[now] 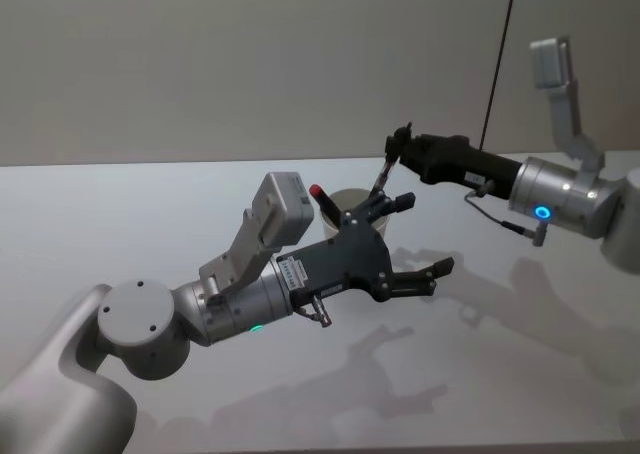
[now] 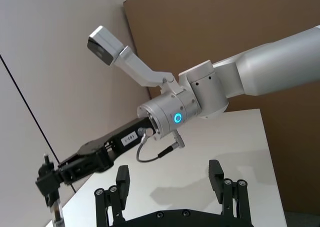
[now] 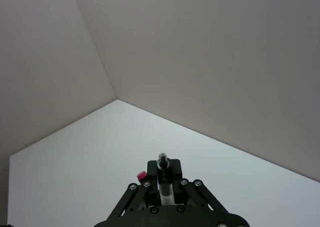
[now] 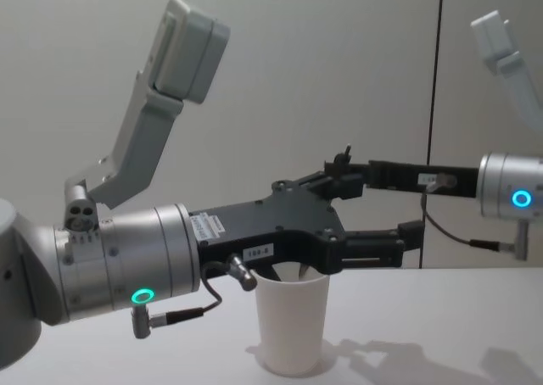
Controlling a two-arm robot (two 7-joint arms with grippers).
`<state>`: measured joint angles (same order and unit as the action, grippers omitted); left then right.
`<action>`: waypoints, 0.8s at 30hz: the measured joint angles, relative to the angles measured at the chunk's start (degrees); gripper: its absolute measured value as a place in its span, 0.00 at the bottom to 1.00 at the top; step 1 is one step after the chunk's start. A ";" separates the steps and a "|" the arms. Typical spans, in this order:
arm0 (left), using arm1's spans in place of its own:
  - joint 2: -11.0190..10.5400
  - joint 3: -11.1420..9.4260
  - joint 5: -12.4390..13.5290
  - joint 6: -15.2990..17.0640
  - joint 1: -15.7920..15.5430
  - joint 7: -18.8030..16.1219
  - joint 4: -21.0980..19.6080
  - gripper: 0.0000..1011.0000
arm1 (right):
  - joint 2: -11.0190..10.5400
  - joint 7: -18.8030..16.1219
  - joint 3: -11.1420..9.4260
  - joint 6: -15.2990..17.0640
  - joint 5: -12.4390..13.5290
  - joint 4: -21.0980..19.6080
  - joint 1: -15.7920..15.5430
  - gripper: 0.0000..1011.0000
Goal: Place the pen into the pen holder.
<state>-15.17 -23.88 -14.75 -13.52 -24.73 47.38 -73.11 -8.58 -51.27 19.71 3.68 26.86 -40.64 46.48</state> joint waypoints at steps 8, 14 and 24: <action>0.00 0.00 0.00 0.00 0.00 0.00 0.00 0.99 | 0.84 0.62 1.36 -1.16 -1.01 2.35 0.82 0.34; 0.00 0.00 0.00 0.00 0.00 0.00 0.00 0.99 | 1.27 0.96 1.99 -1.71 -1.10 3.47 1.17 0.54; 0.00 0.00 0.00 0.00 0.00 0.00 0.00 0.99 | 1.64 1.29 2.51 -2.20 -1.02 4.40 1.43 0.85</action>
<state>-15.17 -23.88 -14.74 -13.52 -24.73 47.38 -73.11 -6.94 -49.98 22.22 1.48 25.84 -36.24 47.91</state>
